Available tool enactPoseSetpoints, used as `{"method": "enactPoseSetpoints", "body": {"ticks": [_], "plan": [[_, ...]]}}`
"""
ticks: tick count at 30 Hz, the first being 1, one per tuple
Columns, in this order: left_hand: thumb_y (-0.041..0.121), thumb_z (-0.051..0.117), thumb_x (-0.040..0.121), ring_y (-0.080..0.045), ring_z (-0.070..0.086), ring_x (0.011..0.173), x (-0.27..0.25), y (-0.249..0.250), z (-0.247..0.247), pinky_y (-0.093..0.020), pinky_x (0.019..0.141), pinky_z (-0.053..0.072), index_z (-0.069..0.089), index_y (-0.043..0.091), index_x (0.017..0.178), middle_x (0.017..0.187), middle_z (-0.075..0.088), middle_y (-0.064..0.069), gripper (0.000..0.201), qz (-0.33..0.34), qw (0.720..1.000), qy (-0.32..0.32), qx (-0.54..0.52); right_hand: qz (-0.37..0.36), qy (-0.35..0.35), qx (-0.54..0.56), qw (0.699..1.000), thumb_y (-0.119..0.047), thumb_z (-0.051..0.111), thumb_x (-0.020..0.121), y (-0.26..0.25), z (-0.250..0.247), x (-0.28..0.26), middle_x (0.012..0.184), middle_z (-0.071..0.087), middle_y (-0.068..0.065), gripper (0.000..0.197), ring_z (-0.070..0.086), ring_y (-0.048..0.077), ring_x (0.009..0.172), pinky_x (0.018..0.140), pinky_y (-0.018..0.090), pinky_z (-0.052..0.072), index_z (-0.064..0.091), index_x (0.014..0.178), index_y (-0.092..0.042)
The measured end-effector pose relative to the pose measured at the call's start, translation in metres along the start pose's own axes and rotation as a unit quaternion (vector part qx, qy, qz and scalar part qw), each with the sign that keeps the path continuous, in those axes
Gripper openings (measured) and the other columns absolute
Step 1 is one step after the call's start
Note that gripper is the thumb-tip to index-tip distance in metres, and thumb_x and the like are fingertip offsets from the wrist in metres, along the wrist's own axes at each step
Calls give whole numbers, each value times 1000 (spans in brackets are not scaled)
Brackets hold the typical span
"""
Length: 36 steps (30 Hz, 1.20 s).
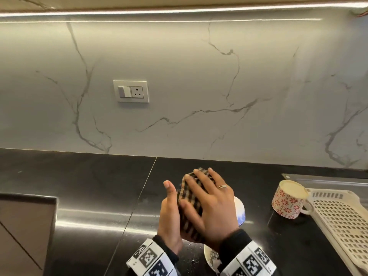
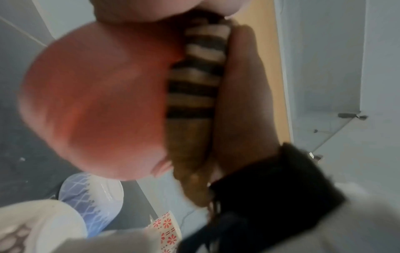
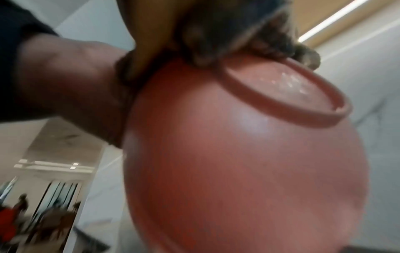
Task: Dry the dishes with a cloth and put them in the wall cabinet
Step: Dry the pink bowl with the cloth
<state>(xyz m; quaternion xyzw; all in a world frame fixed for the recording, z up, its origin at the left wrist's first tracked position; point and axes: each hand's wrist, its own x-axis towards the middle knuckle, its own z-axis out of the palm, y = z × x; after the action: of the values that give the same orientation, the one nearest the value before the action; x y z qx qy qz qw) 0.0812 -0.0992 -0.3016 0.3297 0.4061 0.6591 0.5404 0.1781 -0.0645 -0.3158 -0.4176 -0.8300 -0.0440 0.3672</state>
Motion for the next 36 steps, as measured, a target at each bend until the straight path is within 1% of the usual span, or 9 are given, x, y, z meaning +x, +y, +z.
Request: {"method": "enactPoseSetpoints", "body": {"ticks": [4,8,11,18,21,23,28,33,36], "plan": [[71,53,65,-29,69,71,2,-1,-8,-31,57,56,68,-4,75,79,71,-20,77,44,999,8,7,185,22,227,956,-59,39,78,10,-2,12,114,64,-12,54,54,8,108,101,32,40,66,113,-28],[82,70,30,-26,51,64,9,-12,-24,-29,53,42,51,3,70,69,50,-15,91,72,997,35,14,399,27,574,714,-40,53,85,14,-16,13,85,68,-10,20,61,11,90,82,31,48,66,88,-25],[82,67,37,-19,43,55,15,-13,-34,-22,47,34,40,16,53,55,42,-4,73,89,994,39,56,456,20,653,605,-49,39,93,13,-19,7,82,70,0,39,62,17,81,67,33,46,64,92,-20],[50,33,89,-6,51,64,16,9,-28,-26,61,43,51,26,65,56,50,13,39,374,826,22,421,151,140,173,963,-69,35,78,8,-9,13,78,49,-5,47,45,16,80,73,28,30,46,74,-24],[81,33,74,-8,47,46,7,20,-10,-30,44,44,48,15,55,46,45,5,71,303,912,50,273,55,168,42,983,-69,25,86,-12,-13,22,89,54,-1,54,47,22,95,78,33,32,49,86,-21],[91,44,53,-11,45,46,6,27,-8,-23,43,42,49,9,52,48,44,-2,83,200,971,50,117,35,181,23,983,-69,27,85,-17,-18,25,93,56,-3,51,48,22,104,82,33,33,49,89,-23],[85,44,61,-13,27,44,7,32,-13,-23,46,25,33,16,44,48,24,-2,72,121,989,80,-22,124,153,275,941,-64,47,74,-2,-27,32,86,60,-8,43,52,12,89,80,32,42,62,85,-25],[67,43,74,-14,42,49,3,25,-14,-25,52,32,40,13,54,51,41,-1,57,113,988,92,-57,390,61,689,608,-47,53,85,12,-25,21,73,67,1,31,63,16,65,64,33,51,65,79,-18],[72,43,78,-4,47,52,13,23,-22,-23,50,39,49,15,64,56,51,9,59,261,948,80,162,380,37,685,621,-51,46,88,14,-27,21,78,69,-1,36,64,14,70,71,37,50,63,82,-20]]}}
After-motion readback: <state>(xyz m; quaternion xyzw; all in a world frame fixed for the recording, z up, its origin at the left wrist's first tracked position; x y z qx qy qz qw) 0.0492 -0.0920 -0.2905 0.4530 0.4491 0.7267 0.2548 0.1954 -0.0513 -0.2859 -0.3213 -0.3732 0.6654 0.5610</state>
